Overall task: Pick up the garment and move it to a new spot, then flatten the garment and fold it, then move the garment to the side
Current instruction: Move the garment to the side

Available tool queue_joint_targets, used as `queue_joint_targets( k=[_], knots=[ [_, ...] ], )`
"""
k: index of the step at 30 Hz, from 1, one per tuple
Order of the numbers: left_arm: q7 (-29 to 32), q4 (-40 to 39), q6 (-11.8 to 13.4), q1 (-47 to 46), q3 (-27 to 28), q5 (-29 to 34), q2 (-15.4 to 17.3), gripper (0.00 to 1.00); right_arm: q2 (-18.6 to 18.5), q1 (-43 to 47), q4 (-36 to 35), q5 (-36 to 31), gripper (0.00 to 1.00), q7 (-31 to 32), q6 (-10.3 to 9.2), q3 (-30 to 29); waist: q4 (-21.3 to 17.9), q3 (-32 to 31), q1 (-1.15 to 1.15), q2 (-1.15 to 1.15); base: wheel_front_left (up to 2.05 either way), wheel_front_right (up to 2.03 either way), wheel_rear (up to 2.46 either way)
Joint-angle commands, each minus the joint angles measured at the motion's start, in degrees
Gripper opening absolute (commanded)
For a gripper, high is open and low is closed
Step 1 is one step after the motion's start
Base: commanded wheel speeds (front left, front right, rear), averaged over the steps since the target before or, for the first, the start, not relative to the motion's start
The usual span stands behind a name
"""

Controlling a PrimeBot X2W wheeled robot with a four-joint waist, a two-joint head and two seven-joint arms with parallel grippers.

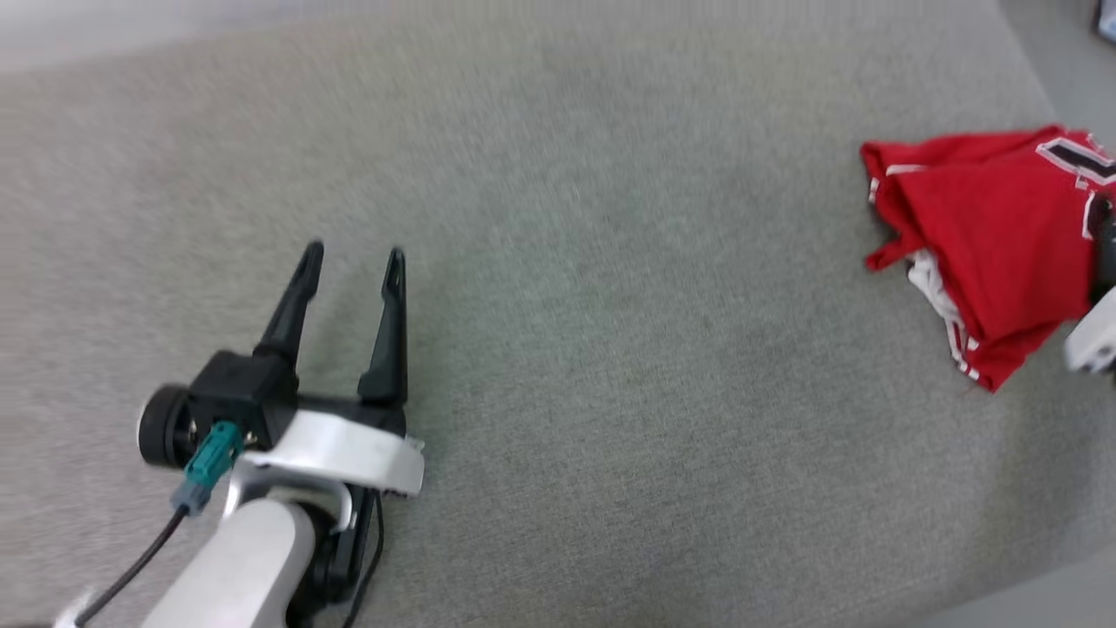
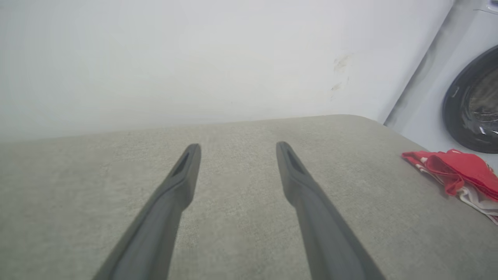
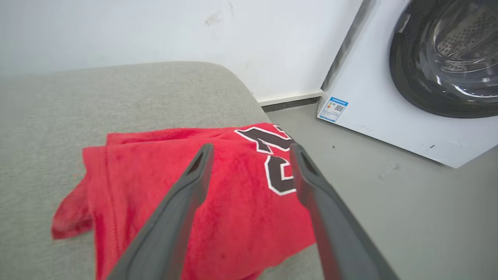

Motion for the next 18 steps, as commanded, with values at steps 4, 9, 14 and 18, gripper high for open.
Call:
queue_joint_targets(
  k=[4, 9, 14, 18],
  knots=[
    [-1.4, 1.4, 1.0, 4.9, 1.4, -1.9, -1.0, 1.0, 2.6, 7.7, -6.4, 1.5, 1.0, 0.7, -0.04, 3.4, 4.1, -8.8, 0.0, 0.0, 0.0, 0.0, 0.0],
    [-2.1, 2.1, 2.0, 9.7, 3.2, -3.4, -1.7, 1.0, 5.9, 16.3, -16.8, 4.6, 1.0, 3.4, -0.03, 6.3, 7.4, -12.6, 0.0, 0.0, 0.0, 0.0, 0.0],
    [-2.4, 2.6, 2.7, 12.8, 5.0, -4.0, -1.3, 1.0, 8.9, 23.6, -28.6, 5.8, 1.0, 6.2, -0.03, 8.4, 10.9, -15.0, 0.0, 0.0, 0.0, 0.0, 0.0],
    [-2.6, 2.8, 2.8, 14.6, 6.4, -4.0, -0.3, 1.0, 10.9, 28.6, -37.5, 5.0, 1.0, 8.5, -0.03, 8.6, 13.0, -16.7, 0.0, 0.0, 0.0, 0.0, 0.0]
  ],
)
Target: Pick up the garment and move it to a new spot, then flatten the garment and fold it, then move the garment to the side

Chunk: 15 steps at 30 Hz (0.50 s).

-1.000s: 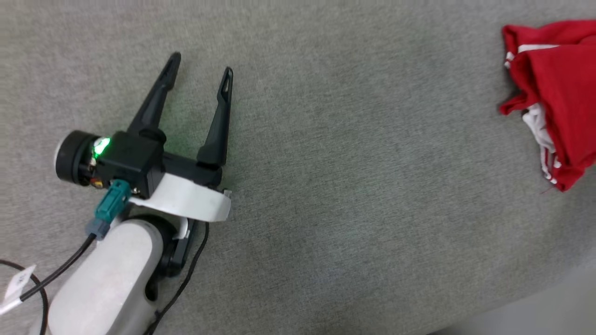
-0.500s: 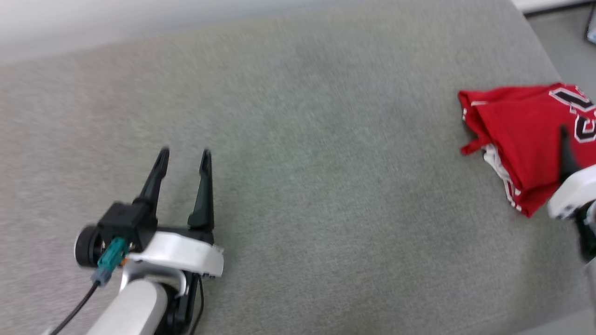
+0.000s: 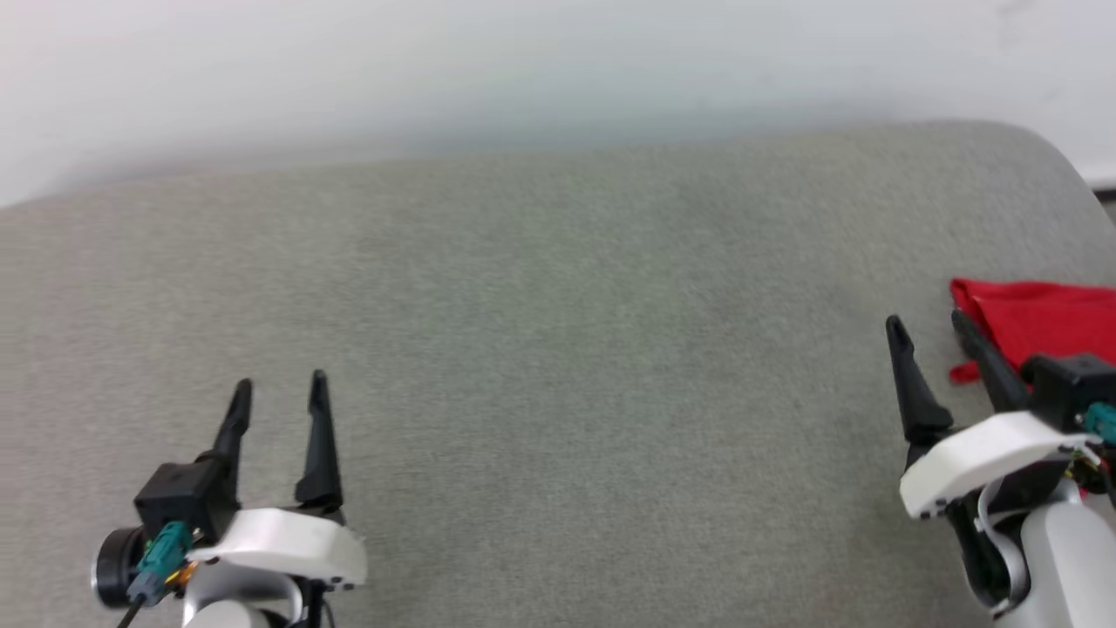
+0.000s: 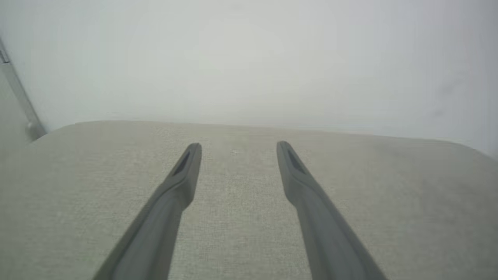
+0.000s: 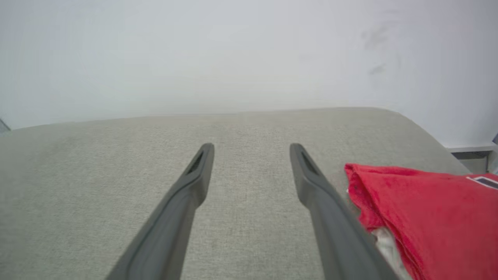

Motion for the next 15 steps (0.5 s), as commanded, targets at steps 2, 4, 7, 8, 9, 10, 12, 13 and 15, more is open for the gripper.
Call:
queue_joint_targets(
  k=[2, 4, 7, 8, 9, 10, 12, 13, 15],
  knots=[
    [-0.2, 0.4, -0.3, 1.7, 0.7, 0.1, 1.0, 1.0, 0.9, 3.8, -4.8, -0.8, 1.0, 1.1, -0.02, -0.3, 2.4, -2.9, 0.01, 0.0, 0.0, 0.0, 0.0],
    [-0.2, 0.1, -0.7, 2.7, 1.0, -0.1, 1.8, 1.0, 1.5, 6.4, -8.8, -1.6, 1.0, 2.4, -0.02, -0.8, 2.8, -3.9, 0.01, 0.0, 0.0, 0.0, 0.0],
    [-0.3, -0.2, -1.6, 4.4, 1.0, -0.6, 2.6, 1.0, 2.9, 10.8, -14.2, -2.6, 1.0, 4.2, -0.02, -1.4, 3.0, -5.6, 0.01, 0.0, 0.0, 0.0, 0.0],
    [-0.3, -0.2, -2.0, 4.9, 1.0, -0.5, 3.0, 1.0, 3.2, 12.2, -16.0, -2.9, 1.0, 4.9, -0.02, -1.6, 2.9, -6.2, 0.01, 0.0, 0.0, 0.0, 0.0],
    [-0.3, -0.3, -2.3, 5.5, 0.9, -0.8, 3.1, 1.0, 3.7, 13.5, -17.7, -3.1, 1.0, 5.5, -0.02, -1.8, 3.0, -6.7, 0.01, 0.0, 0.0, 0.0, 0.0],
    [-0.3, -0.5, -2.8, 5.9, 0.8, -0.9, 3.2, 1.0, 3.9, 14.9, -19.2, -3.6, 1.0, 6.1, -0.02, -2.1, 3.0, -7.1, 0.01, 0.0, 0.0, 0.0, 0.0],
    [-0.4, -1.0, -4.0, 6.6, 0.9, -1.5, 3.4, 1.0, 4.6, 17.1, -22.1, -4.0, 1.0, 7.3, -0.02, -2.3, 3.0, -7.5, 0.01, 0.0, 0.0, 0.0, 0.0],
    [-0.3, -0.8, -4.5, 6.9, 1.3, -1.8, 3.7, 1.0, 4.9, 18.0, -23.3, -4.3, 1.0, 7.9, -0.02, -2.3, 3.0, -7.8, 0.01, 0.0, 0.0, 0.0, 0.0],
    [-0.4, -0.7, -5.4, 7.8, 1.7, -2.1, 3.9, 1.0, 5.3, 19.6, -25.3, -4.6, 1.0, 8.8, -0.02, -2.4, 3.0, -8.3, 0.01, 0.0, 0.0, 0.0, 0.0]
  ],
)
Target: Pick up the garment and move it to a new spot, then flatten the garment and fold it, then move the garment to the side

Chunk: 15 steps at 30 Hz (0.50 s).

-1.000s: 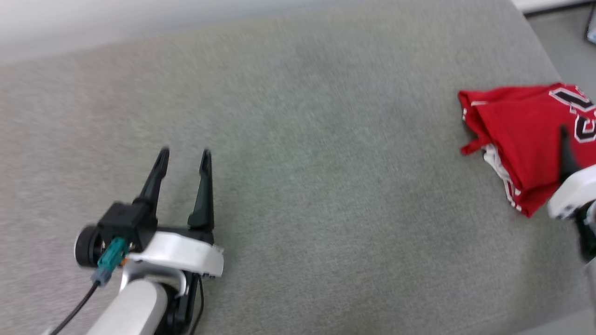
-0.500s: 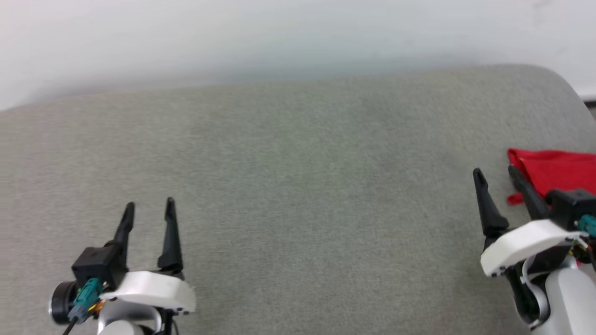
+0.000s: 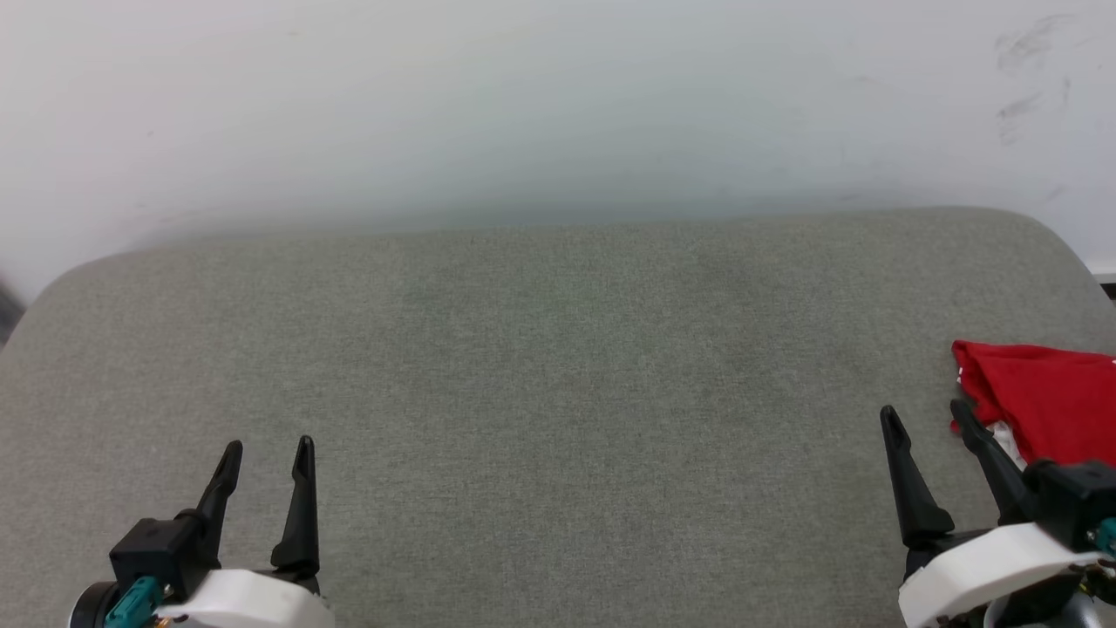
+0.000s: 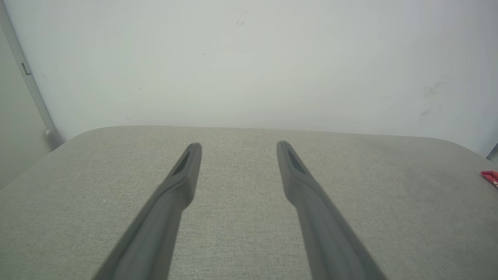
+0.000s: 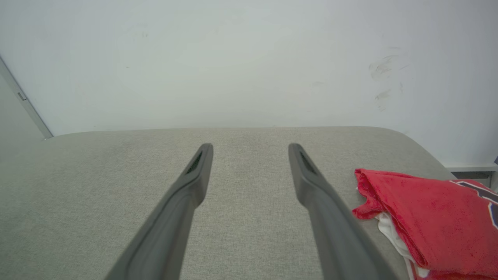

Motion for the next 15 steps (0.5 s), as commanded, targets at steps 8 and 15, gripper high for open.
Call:
queue_joint_targets(
  k=[8, 15],
  knots=[
    [-0.4, 0.4, -3.3, 3.5, 3.5, -0.1, 0.3, 1.0, 1.3, 4.0, -5.2, -1.2, 1.0, 2.1, -0.02, -0.4, 0.5, -1.3, 0.01, 0.0, 0.0, 0.0, 0.0],
    [-0.3, 1.3, -4.9, 4.6, 5.8, 1.6, -0.8, 1.0, 1.6, 4.6, -6.4, -1.4, 1.0, 2.4, -0.02, 0.0, 0.6, -1.3, 0.01, 0.0, 0.0, 0.0, 0.0]
  ],
)
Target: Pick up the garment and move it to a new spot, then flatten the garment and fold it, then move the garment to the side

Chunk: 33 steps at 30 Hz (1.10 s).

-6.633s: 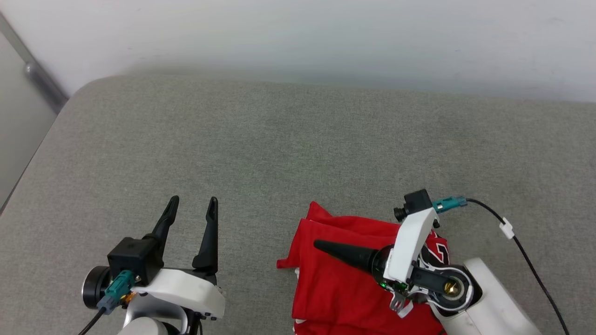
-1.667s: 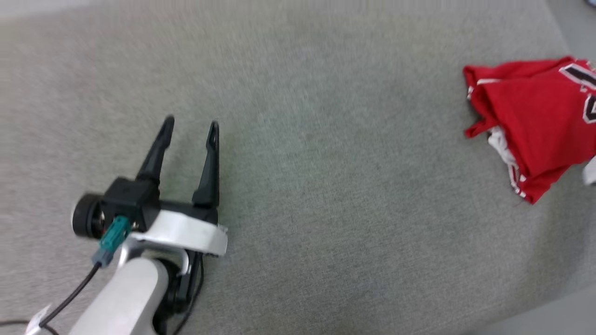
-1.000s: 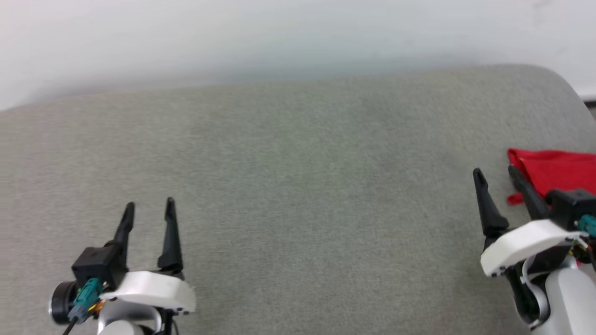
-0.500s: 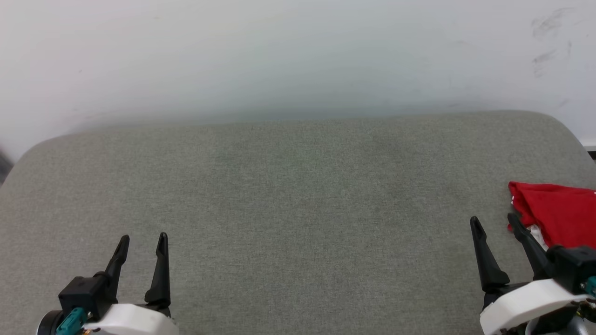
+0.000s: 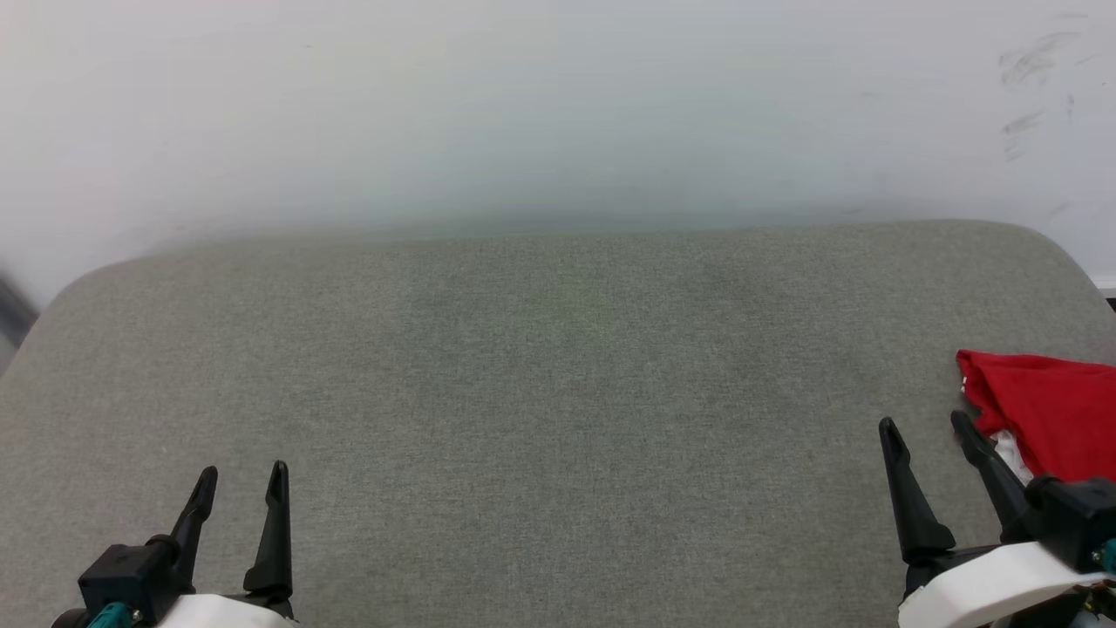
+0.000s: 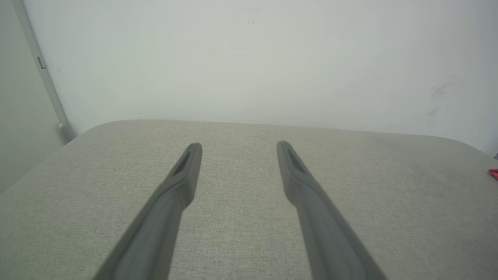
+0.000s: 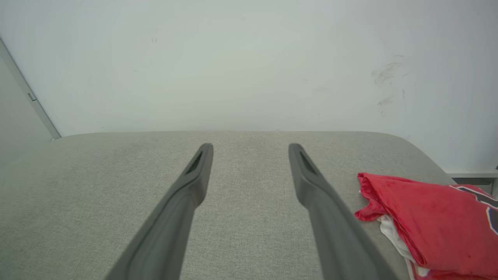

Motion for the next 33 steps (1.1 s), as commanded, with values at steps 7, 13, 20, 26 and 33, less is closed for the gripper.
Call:
queue_joint_targets(
  k=[7, 13, 20, 26, 33],
  knots=[
    [-0.3, 1.1, -1.1, 0.5, 0.8, 1.7, -1.1, 1.0, 0.3, 0.5, -0.7, -0.3, 1.0, 0.2, -0.02, 0.3, -0.1, 0.2, 0.01, 0.0, 0.0, 0.0, 0.0],
    [-0.3, 1.7, -1.6, -0.1, 0.9, 2.8, -1.6, 1.0, 0.4, 0.7, -1.0, -0.3, 1.0, 0.3, -0.02, 0.2, 0.1, 0.3, 0.01, 0.0, 0.0, 0.0, 0.0],
    [1.1, 2.8, -2.2, -0.1, 1.3, -0.3, -3.4, 0.0, 0.2, 0.2, 1.1, 4.0, 0.0, 0.0, 0.0, 0.4, 0.2, 0.4, 0.01, 0.0, 0.0, 0.0, 0.0],
    [2.7, 3.8, -3.5, -1.2, 2.9, -5.3, -5.0, 0.0, -0.1, -1.1, 3.3, 11.2, 0.0, -0.1, 0.0, 0.2, 0.3, 0.6, 0.01, 0.0, 0.0, 0.0, 0.0],
    [4.4, 5.0, -4.9, -2.4, 4.6, -10.7, -6.7, 0.0, -0.2, -2.4, 5.6, 18.6, 0.0, -0.2, 0.0, 0.0, 0.4, 0.7, 0.01, 0.0, 0.0, 0.0, 0.0]
  ],
)
